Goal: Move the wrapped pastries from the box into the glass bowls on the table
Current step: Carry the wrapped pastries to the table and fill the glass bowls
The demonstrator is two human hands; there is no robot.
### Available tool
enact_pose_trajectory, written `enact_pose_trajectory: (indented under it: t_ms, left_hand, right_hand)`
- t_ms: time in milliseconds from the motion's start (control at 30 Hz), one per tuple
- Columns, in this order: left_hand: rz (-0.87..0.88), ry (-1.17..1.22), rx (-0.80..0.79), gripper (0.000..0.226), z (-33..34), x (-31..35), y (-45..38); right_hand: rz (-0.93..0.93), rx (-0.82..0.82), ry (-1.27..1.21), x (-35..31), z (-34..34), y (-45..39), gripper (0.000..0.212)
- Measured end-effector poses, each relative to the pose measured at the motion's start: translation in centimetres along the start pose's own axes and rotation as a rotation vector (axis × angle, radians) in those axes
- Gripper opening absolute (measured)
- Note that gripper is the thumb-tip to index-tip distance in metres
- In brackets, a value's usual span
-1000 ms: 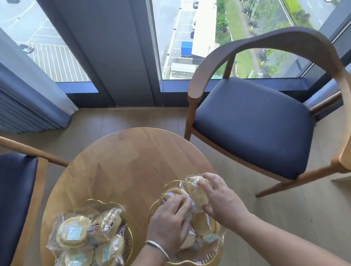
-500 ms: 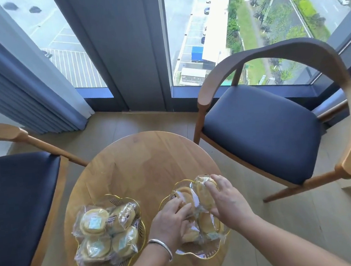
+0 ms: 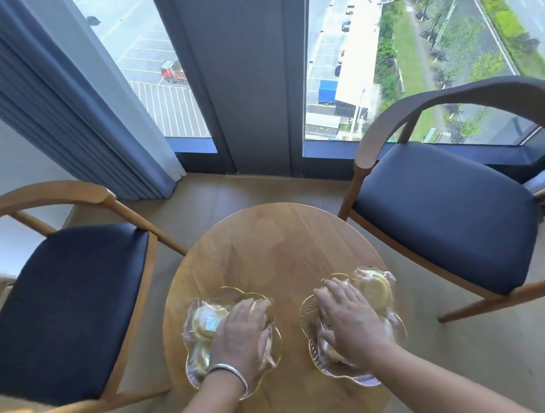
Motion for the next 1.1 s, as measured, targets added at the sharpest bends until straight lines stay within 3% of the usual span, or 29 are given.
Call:
enact_pose_trajectory:
  t_ms: [133, 267, 467, 567, 700, 1100]
  left_hand:
    - [-0.032, -0.032, 0.060, 0.057, 0.0, -6.1, 0.8]
    - [-0.122, 0.054, -0.023, 0.060, 1.5, -12.6, 1.2]
    - [-0.341, 0.418, -0.204, 0.084, 5.0, -18.4, 3.4]
    - [-0.418, 0.624, -0.293, 0.091, 7.1, -18.9, 4.1]
    - [-0.394, 0.744, -0.404, 0.091, 9.1, -17.5, 4.0]
    - [-0.401, 0.807, -0.245, 0.076, 9.8, -17.8, 0.4]
  right_hand:
    - [0.038, -0.020, -0.040, -4.3, 2.1, -1.3, 0.080]
    - [0.109, -0.061, -0.074, -7.8, 4.8, -2.2, 0.085]
    - [0.323, -0.138, -0.290, -12.1, 10.1, -0.7, 0.108]
    - [0.450, -0.128, -0.386, -12.8, 11.3, 0.2, 0.121]
    - [0.565, -0.141, -0.472, -12.7, 12.2, 1.0, 0.127]
    - [0.585, -0.054, -0.545, -13.0, 12.3, -1.9, 0.108]
Point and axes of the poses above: each hand's wrist, its own y-axis away from the middle knuckle, its own z-axis out of the palm, x = y × z, the point moved 5 cm from there along -y, towards the middle knuckle, and after that the axes turned 8 degrees about -y, right-handed, at the moved point
